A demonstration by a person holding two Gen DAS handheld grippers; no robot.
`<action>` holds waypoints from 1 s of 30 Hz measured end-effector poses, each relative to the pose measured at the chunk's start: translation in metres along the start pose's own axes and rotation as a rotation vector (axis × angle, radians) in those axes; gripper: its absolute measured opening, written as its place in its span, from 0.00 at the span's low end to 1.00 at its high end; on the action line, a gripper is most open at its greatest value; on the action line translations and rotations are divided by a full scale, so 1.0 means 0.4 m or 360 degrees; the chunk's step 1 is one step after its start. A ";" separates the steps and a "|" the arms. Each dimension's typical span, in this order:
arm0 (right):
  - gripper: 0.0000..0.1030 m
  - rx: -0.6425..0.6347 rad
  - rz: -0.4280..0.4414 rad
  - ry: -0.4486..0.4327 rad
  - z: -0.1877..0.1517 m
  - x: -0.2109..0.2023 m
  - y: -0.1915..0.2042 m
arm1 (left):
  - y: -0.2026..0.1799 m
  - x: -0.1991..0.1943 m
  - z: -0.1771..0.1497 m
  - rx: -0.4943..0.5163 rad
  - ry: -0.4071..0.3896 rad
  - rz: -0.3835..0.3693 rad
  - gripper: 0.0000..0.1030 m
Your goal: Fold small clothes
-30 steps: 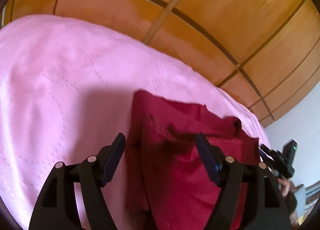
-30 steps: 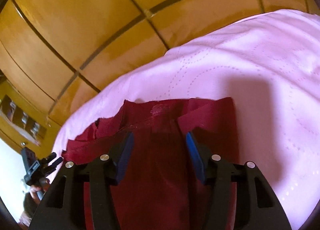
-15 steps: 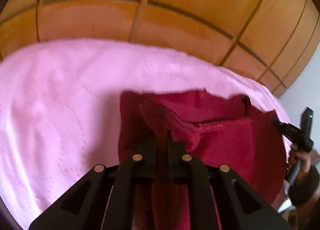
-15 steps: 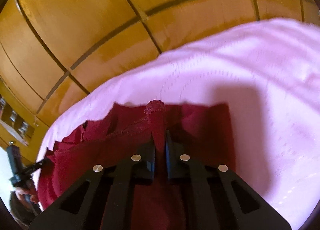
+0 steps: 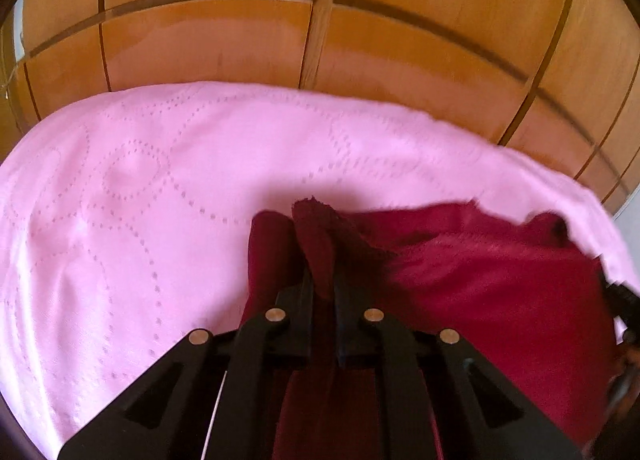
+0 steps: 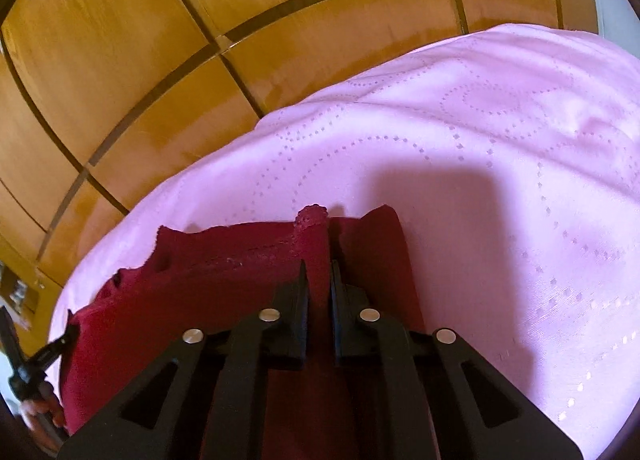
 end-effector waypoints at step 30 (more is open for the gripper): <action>0.09 -0.0019 0.0011 -0.0048 -0.007 0.006 0.001 | -0.147 -0.017 -0.015 0.0140 -0.0143 0.0015 0.77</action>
Point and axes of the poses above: each gripper's, at about its wrist camera, not at the fingertips, and x roughly the way its jaws point, y to its left, z to its top, the point moved 7 cm from there along x, roughly the way its jaws point, and after that the axes turned 11 degrees about x, right-handed, at the moved point
